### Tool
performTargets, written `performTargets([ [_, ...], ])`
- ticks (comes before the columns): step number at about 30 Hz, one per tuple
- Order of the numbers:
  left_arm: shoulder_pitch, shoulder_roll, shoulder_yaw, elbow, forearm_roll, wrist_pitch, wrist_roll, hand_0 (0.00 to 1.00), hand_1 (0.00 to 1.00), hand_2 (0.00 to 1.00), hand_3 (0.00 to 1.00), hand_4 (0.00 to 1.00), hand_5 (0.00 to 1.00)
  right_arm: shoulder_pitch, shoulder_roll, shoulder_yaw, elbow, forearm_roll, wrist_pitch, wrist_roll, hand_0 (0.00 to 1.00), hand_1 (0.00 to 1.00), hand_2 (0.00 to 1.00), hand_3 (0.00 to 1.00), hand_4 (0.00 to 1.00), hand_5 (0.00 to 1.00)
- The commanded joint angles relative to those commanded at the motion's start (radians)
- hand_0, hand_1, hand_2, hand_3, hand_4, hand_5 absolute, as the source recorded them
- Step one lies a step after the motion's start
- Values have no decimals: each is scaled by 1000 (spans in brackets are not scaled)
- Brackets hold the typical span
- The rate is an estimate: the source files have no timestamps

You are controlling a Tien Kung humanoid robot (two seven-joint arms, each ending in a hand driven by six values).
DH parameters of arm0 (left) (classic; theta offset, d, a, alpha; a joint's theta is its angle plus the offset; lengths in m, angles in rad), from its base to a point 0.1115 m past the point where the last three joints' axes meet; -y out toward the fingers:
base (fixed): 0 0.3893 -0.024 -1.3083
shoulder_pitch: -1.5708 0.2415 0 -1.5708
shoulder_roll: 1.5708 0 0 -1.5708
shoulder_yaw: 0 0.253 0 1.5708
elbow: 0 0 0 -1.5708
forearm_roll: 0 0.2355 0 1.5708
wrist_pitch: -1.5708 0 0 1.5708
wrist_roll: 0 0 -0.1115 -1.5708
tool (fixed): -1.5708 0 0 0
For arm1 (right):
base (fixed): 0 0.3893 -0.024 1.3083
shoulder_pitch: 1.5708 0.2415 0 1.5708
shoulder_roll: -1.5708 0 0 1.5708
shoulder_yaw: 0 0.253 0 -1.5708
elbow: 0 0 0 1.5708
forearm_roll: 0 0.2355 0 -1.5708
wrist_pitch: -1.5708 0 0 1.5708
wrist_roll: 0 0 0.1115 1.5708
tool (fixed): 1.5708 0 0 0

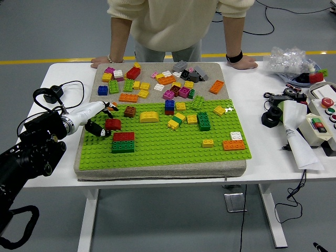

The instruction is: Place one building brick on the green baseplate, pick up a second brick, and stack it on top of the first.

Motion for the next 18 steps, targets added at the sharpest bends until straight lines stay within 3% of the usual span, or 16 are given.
performTargets([
  [1, 0, -1, 2, 4, -2, 1, 0, 803, 739, 590, 644, 741, 2, 0, 0, 0, 0, 0, 0, 0, 781, 719, 752, 686, 916, 644],
  [18, -2, -3, 23, 33, -57, 15, 0, 780, 729, 571, 605, 702, 2, -3, 1, 0, 0, -2, 1, 0, 781, 718, 752, 687, 916, 644],
])
